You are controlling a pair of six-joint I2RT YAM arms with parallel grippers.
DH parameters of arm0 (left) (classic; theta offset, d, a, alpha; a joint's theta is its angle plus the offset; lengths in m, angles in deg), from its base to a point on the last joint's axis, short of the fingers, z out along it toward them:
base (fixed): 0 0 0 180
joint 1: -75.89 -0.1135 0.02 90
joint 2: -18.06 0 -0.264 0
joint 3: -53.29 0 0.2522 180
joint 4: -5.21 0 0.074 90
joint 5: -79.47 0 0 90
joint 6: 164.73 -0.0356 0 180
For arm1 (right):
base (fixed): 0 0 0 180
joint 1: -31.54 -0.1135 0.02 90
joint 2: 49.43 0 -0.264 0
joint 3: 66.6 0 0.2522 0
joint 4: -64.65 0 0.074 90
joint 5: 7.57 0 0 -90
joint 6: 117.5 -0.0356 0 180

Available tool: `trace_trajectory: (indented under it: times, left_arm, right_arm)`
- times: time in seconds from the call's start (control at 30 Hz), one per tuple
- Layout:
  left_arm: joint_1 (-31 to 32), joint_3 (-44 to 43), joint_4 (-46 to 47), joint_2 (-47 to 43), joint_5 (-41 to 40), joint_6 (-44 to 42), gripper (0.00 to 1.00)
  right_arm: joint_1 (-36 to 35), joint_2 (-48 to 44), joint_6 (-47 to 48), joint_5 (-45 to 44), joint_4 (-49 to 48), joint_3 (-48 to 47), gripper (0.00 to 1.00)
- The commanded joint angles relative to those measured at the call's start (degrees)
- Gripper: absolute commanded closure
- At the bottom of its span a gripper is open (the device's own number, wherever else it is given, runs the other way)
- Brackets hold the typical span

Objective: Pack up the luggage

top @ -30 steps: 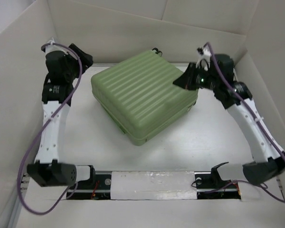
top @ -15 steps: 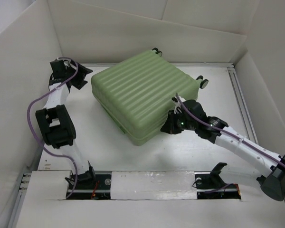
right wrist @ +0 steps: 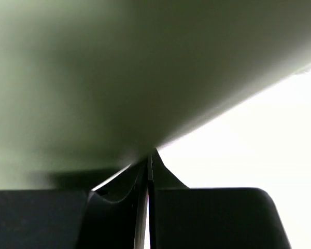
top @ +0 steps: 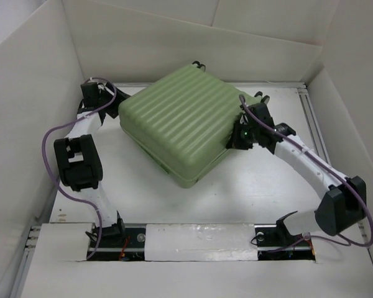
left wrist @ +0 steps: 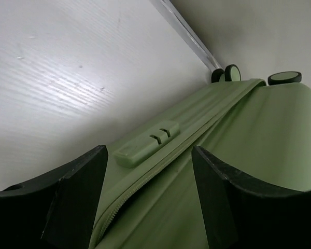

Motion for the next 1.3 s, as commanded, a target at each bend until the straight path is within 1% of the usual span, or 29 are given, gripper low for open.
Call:
trace_trajectory:
  times: [0.0, 0.07, 0.1, 0.13, 0.2, 0.27, 0.3, 0.33, 0.37, 0.4, 0.43, 0.5, 0.53, 0.57, 0.63, 0.7, 0.73, 0.77, 0.83, 0.87, 0.9, 0.93, 1.0, 1.03, 1.07, 1.1, 1.13, 1.17, 1.27]
  left_arm:
    - [7.67, 9.86, -6.55, -7.77, 6.55, -7.68, 0.37]
    - [8.56, 14.17, -4.46, -12.08, 7.16, -7.16, 0.39]
    - [8.56, 17.76, -4.44, -13.48, 7.17, -7.15, 0.39]
    - [8.56, 19.27, -3.92, -16.37, 7.69, -6.02, 0.39]
    - [8.56, 22.26, -3.39, -19.02, 7.69, -6.01, 0.39]
    - [8.56, 22.27, -4.97, -22.53, 6.73, -6.01, 0.39]
    - [8.56, 22.27, -7.41, -23.51, 5.42, -6.01, 0.39]
    - [7.16, 20.19, -9.17, -25.43, 2.01, -6.79, 0.37]
    - [6.11, 18.95, -10.76, -26.58, 0.67, -6.80, 0.35]
    - [5.14, 17.89, -11.90, -27.81, -0.56, -6.80, 0.35]
    - [4.35, 15.62, -13.83, -29.04, -1.70, -7.41, 0.33]
    - [4.34, 12.97, -16.99, -32.37, -6.79, -8.73, 0.32]
    - [4.34, 12.26, -19.19, -33.61, -8.20, -8.73, 0.32]
    - [4.34, 13.21, -19.21, -35.19, -9.09, -9.34, 0.32]
    - [4.87, 15.58, -19.91, -40.20, -10.84, -9.35, 0.32]
    - [4.87, 18.05, -23.41, -42.40, -13.64, -10.48, 0.35]
    - [5.47, 18.84, -24.91, -44.24, -14.97, -11.01, 0.39]
    - [5.48, 19.89, -27.36, -45.04, -15.85, -11.02, 0.41]
    - [5.48, 24.19, -29.31, -47.67, -17.70, -12.16, 0.49]
    - [5.48, 25.69, -30.71, -48.56, -18.23, -12.16, 0.62]
    - [5.48, 28.49, -31.24, -49.44, -18.24, -12.16, 0.69]
    - [5.48, 29.73, -31.25, -50.14, -17.63, -12.16, 0.74]
    - [6.52, 32.37, -31.00, -51.72, -14.21, -12.86, 0.79]
    - [7.06, 35.51, -30.03, -51.73, -11.93, -12.86, 0.79]
    - [7.06, 37.46, -28.71, -52.95, -5.82, -12.86, 0.79]
    - [7.06, 41.22, -25.31, -52.96, 0.51, -12.86, 0.79]
    - [7.06, 42.91, -23.45, -53.48, 0.57, -12.86, 0.77]
    - [7.06, 44.23, -21.95, -53.49, 5.36, -12.86, 0.77]
    - [7.06, 46.27, -16.24, -53.49, 10.23, -14.08, 0.74]
  right_arm:
    - [3.99, 5.97, 3.99, -2.14, -14.59, -9.67, 0.93]
    - [7.07, 8.08, 4.00, 0.23, -12.83, -14.93, 0.93]
    - [7.95, 9.40, 4.00, 0.94, -12.30, -16.09, 0.93]
    - [9.70, 9.41, 4.00, 1.64, -12.29, -16.89, 0.93]
    - [11.11, 10.11, 4.00, 4.45, -12.29, -17.95, 0.90]
    - [11.82, 10.73, 4.00, 6.03, -10.98, -17.95, 0.88]
    - [11.82, 10.73, 3.39, 6.04, -10.28, -17.34, 0.87]
    - [11.82, 8.73, 3.39, 5.43, -8.18, -15.42, 0.87]
    - [11.13, 7.32, 2.87, 5.42, -8.16, -15.40, 0.85]
    - [11.12, 5.56, 2.34, 5.42, -8.16, -11.31, 0.83]
    - [10.51, 1.54, 1.72, 5.42, -8.16, -8.75, 0.78]
    - [9.11, -2.87, 0.05, 3.77, -8.16, -3.56, 0.73]
    - [9.10, -5.07, -0.47, 2.97, -8.69, 1.68, 0.69]
    - [8.40, -9.18, -1.61, 2.09, -8.69, 4.08, 0.68]
    - [8.40, -12.98, -2.85, -0.80, -8.69, 10.22, 0.68]
    - [8.40, -17.73, -3.64, -0.29, -9.47, 14.02, 0.67]
    - [8.40, -18.88, -3.64, 2.15, -9.48, 15.61, 0.67]
    - [7.70, -19.85, -3.64, 3.04, -10.53, 18.41, 0.66]
    - [5.60, -21.87, -4.25, 3.75, -11.15, 20.27, 0.65]
    - [4.71, -22.49, -4.26, 3.75, -11.85, 22.11, 0.64]
    - [4.01, -23.02, -4.26, 4.36, -12.81, 23.17, 0.63]
    - [2.87, -23.80, -4.26, 4.37, -14.48, 24.14, 0.63]
    - [2.34, -24.33, -3.56, 4.37, -16.24, 26.77, 0.63]
    - [2.33, -24.34, -2.86, 3.85, -18.25, 27.57, 0.63]
    - [2.33, -24.34, -2.24, 3.84, -19.23, 28.18, 0.63]
    - [3.03, -24.34, -1.19, 3.84, -20.37, 28.71, 0.63]
    - [3.03, -24.34, -1.18, 5.15, -20.90, 28.72, 0.63]
    - [3.64, -24.34, 0.30, 6.12, -21.69, 29.41, 0.63]
    - [3.65, -23.81, 2.24, 8.58, -25.46, 30.99, 0.63]
